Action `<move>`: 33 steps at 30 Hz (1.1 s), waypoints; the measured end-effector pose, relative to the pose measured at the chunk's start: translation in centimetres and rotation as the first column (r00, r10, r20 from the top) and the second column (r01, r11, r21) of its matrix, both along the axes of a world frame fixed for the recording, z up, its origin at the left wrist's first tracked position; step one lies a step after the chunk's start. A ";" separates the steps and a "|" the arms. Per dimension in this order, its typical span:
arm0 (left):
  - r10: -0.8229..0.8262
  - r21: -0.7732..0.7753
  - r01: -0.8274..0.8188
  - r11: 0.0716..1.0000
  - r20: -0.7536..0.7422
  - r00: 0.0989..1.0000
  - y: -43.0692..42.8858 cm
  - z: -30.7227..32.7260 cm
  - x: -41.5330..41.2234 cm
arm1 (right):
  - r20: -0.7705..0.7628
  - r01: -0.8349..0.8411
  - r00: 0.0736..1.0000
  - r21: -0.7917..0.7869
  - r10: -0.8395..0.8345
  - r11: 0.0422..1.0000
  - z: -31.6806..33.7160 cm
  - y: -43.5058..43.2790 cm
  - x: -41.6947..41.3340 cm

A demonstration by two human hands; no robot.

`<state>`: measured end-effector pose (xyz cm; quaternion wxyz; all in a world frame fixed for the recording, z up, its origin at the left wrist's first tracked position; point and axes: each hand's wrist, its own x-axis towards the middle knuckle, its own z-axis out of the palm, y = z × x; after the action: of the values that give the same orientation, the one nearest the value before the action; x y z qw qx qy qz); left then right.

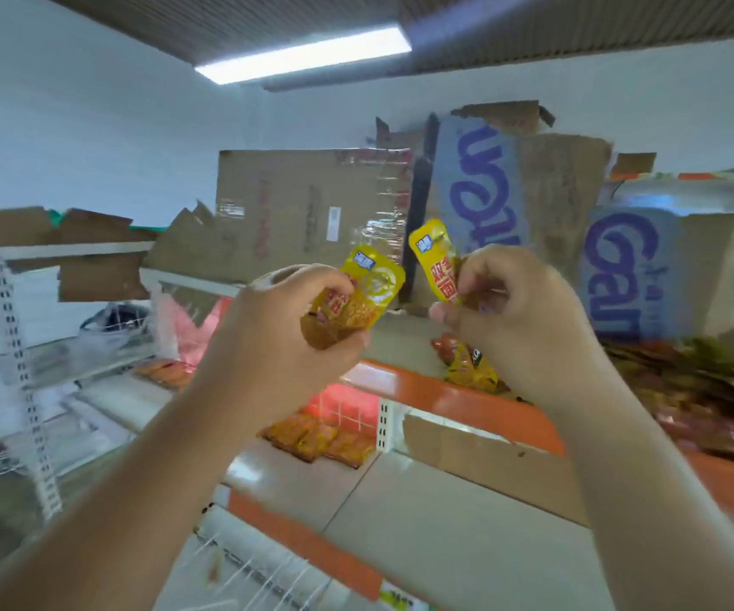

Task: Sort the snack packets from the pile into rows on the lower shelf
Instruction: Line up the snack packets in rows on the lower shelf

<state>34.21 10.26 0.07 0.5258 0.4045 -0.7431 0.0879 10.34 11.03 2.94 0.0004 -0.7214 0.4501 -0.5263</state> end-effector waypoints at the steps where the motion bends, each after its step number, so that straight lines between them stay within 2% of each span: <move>1: 0.028 0.013 -0.028 1.000 -0.005 1.000 0.0 -0.3 2.2 | 0.004 -0.024 1.000 -0.001 0.024 1.000 -0.3 -0.6 2.1; 11: 0.240 0.141 -0.239 0.961 0.010 0.971 -2.1 -4.2 17.1 | 0.174 -0.253 0.954 0.031 0.244 0.967 -5.5 -7.0 19.0; 17: 0.299 0.202 -0.299 0.933 0.031 0.954 -6.5 -6.5 21.1 | 0.261 -0.261 0.937 0.083 0.232 0.962 -9.1 -12.4 23.9; 23: 0.286 0.223 -0.294 0.929 0.069 0.956 -14.0 -8.2 23.7 | 0.322 -0.282 0.917 0.102 0.237 0.954 -12.8 -20.1 27.0; 27: 0.228 0.259 -0.233 0.937 0.050 0.972 -20.9 -9.3 24.2 | 0.331 -0.261 0.919 0.104 0.214 0.960 -14.9 -26.1 27.6; 33: 0.141 0.357 -0.163 0.920 0.087 0.986 -30.3 -13.0 23.9 | 0.278 -0.152 0.956 0.212 0.090 0.965 -19.4 -33.5 26.7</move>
<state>58.08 -20.01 -12.96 0.4113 0.5482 -0.7283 0.0019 37.00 -22.47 -16.51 0.1770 -0.6657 0.4587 -0.5613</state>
